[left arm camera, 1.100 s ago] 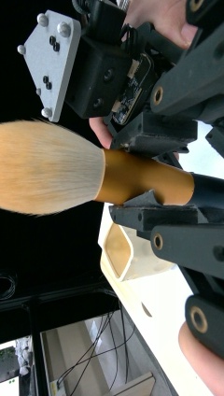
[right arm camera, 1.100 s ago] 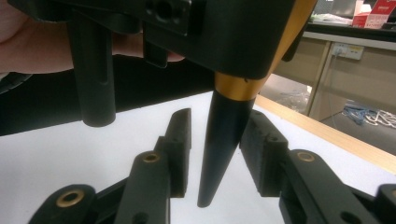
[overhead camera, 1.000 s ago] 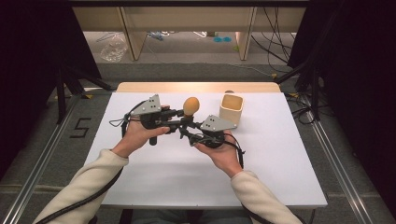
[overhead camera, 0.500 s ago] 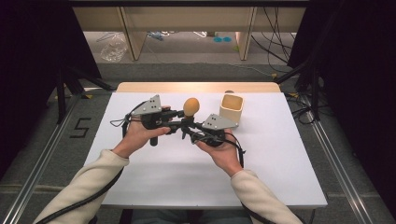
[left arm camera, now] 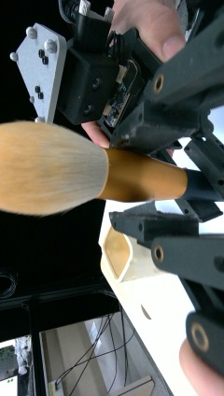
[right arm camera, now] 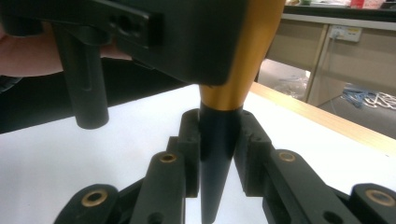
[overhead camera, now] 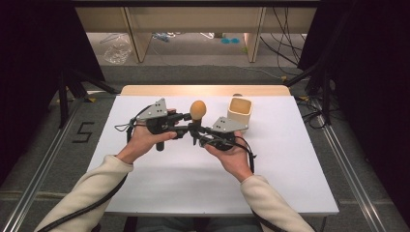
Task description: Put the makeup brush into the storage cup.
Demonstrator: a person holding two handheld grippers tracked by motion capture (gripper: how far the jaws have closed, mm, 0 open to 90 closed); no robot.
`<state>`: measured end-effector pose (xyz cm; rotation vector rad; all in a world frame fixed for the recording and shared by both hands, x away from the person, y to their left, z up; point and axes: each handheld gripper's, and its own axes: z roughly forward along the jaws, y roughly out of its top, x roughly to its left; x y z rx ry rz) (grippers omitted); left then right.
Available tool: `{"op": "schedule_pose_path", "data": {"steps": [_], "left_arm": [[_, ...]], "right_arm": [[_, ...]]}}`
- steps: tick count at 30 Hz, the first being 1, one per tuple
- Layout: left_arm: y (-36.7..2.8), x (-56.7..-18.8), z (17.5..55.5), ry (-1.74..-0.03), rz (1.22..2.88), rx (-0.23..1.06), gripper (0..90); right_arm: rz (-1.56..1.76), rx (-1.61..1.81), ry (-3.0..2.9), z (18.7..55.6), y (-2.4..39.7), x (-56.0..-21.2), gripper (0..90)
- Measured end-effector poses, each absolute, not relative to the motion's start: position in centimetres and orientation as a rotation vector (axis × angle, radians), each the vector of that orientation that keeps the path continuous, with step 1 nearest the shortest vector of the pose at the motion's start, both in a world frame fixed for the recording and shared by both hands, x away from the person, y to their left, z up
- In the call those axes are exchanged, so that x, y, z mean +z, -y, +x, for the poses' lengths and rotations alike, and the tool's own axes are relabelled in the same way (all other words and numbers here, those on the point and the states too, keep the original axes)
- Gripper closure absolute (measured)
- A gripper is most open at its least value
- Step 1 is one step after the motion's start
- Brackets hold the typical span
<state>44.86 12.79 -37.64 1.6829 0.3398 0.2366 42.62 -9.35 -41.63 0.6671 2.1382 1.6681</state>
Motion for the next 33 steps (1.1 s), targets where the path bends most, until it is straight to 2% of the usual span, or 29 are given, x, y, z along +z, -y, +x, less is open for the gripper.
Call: {"op": "schedule_pose_path", "data": {"steps": [17,33], "left_arm": [[-14.2,-37.0,44.1,-0.331,1.684,0.322,28.2],[-16.3,-37.8,42.6,-0.419,1.656,0.342,26.0]], "right_arm": [[0.734,1.623,-2.096,43.1,10.9,-41.2,75.4],[0.736,1.568,-2.046,43.5,12.3,-40.3,75.3]]}}
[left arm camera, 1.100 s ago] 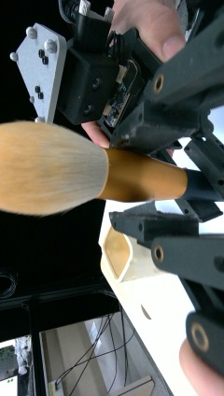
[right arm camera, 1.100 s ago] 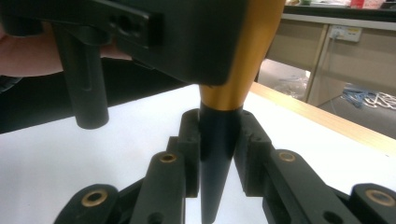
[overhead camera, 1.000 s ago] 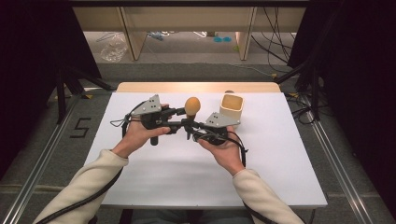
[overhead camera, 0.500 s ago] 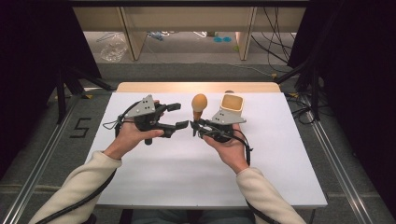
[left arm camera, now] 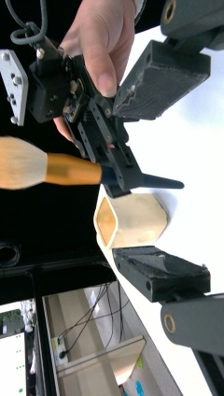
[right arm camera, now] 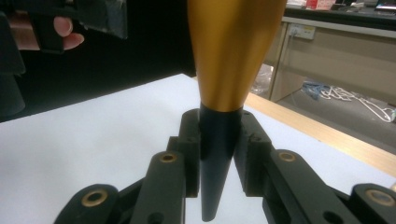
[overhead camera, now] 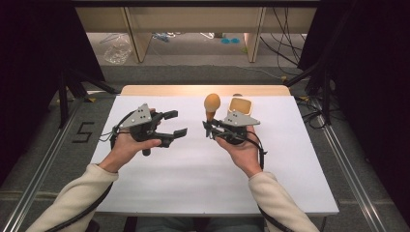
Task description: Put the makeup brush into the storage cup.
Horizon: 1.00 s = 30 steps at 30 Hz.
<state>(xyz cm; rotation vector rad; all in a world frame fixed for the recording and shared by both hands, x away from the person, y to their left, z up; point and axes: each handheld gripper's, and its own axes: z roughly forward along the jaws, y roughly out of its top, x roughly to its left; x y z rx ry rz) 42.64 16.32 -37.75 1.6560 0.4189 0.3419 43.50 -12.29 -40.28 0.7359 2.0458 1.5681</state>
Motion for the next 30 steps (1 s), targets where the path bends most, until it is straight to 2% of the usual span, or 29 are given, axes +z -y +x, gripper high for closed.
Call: {"op": "schedule_pose_path", "data": {"steps": [3,30], "left_arm": [[-16.5,-37.7,42.7,-0.444,1.642,0.359,21.5],[-18.6,-38.8,42.6,-0.522,1.636,0.409,20.1]], "right_arm": [[0.75,1.552,-2.038,43.5,12.8,-40.0,75.4],[0.814,1.5,-1.977,44.8,14.9,-39.1,75.3]]}}
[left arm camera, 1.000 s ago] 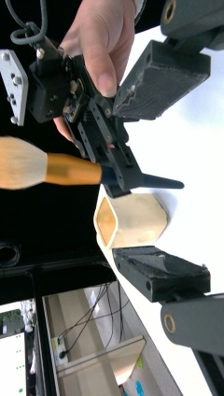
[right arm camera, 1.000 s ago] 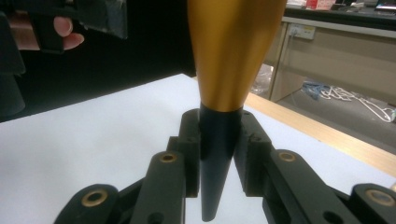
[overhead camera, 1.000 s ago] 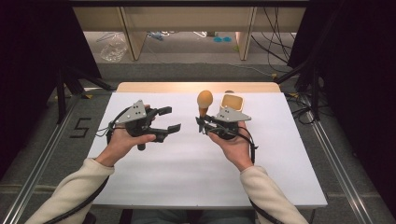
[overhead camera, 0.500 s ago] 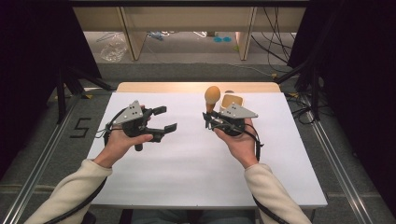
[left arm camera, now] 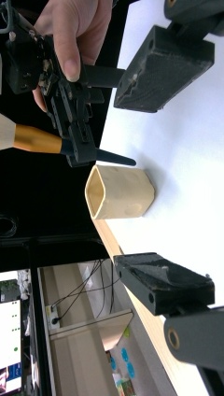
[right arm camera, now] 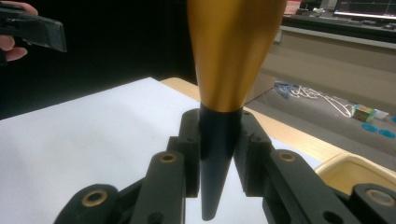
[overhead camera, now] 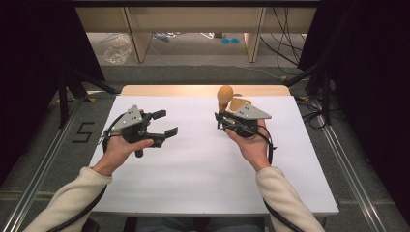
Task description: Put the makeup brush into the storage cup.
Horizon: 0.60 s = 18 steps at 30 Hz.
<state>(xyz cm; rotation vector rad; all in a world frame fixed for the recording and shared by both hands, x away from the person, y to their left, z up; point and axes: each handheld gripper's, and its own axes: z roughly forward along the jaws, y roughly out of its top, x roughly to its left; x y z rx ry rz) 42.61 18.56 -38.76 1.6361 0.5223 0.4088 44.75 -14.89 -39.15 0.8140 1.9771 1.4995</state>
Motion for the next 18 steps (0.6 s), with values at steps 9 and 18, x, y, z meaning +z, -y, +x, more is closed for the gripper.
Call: {"op": "schedule_pose_path", "data": {"steps": [9,18], "left_arm": [[-19.1,-38.6,42.5,-0.538,1.625,0.423,20.0],[-19.4,-38.4,42.5,-0.542,1.621,0.433,19.9]], "right_arm": [[0.835,1.485,-1.953,45.2,15.6,-38.9,75.3],[0.842,1.466,-1.916,45.8,16.1,-38.5,75.3]]}}
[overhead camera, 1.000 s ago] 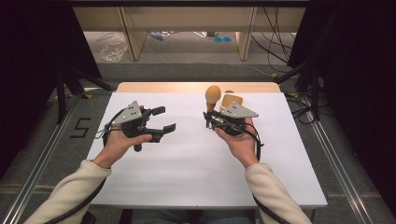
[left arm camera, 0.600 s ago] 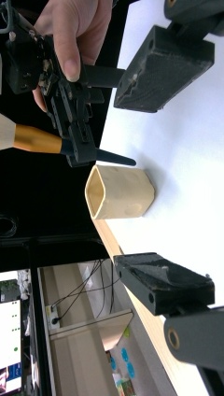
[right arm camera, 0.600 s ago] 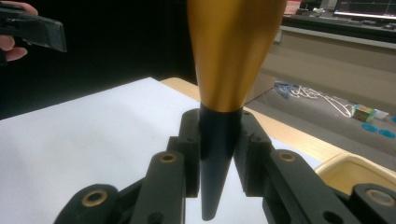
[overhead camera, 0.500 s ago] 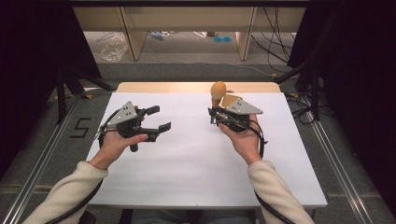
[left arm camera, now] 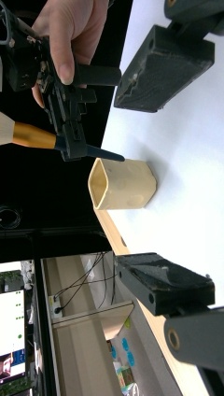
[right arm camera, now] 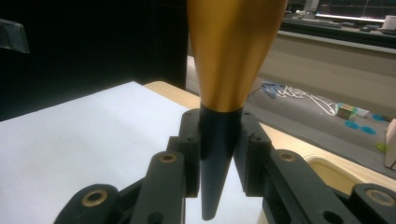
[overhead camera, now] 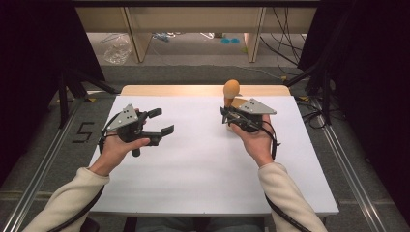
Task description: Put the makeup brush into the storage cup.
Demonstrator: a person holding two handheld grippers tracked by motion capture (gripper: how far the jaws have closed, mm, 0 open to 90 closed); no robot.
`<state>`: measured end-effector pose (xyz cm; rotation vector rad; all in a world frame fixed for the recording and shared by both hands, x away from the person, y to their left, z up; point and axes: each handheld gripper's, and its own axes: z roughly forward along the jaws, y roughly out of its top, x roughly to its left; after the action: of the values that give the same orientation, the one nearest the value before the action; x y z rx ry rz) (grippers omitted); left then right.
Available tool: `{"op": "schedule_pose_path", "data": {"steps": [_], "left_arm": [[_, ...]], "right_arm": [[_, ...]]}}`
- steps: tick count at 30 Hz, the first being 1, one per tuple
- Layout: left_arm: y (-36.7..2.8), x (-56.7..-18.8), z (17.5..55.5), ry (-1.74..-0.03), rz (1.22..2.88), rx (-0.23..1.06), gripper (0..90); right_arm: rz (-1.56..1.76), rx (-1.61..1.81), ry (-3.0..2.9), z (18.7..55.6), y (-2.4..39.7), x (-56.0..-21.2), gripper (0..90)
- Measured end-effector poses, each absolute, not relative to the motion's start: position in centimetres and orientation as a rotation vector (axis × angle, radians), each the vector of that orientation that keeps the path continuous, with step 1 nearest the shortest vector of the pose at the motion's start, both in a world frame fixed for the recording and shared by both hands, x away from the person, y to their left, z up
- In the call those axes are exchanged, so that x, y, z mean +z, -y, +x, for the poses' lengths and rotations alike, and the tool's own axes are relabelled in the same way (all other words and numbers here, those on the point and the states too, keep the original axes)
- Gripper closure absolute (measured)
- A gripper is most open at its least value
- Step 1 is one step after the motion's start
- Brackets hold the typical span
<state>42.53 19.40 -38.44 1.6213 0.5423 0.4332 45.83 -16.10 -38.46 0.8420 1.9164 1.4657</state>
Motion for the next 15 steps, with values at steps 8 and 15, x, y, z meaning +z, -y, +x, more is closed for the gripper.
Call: {"op": "schedule_pose_path", "data": {"steps": [8,15], "left_arm": [[-19.62,-38.43,42.65,-0.549,1.614,0.438,19.4],[-19.43,-38.5,42.71,-0.543,1.619,0.432,19.3]], "right_arm": [[0.874,1.472,-1.909,46.15,16.24,-38.28,75.3],[0.889,1.468,-1.904,46.37,16.69,-38.19,75.3]]}}
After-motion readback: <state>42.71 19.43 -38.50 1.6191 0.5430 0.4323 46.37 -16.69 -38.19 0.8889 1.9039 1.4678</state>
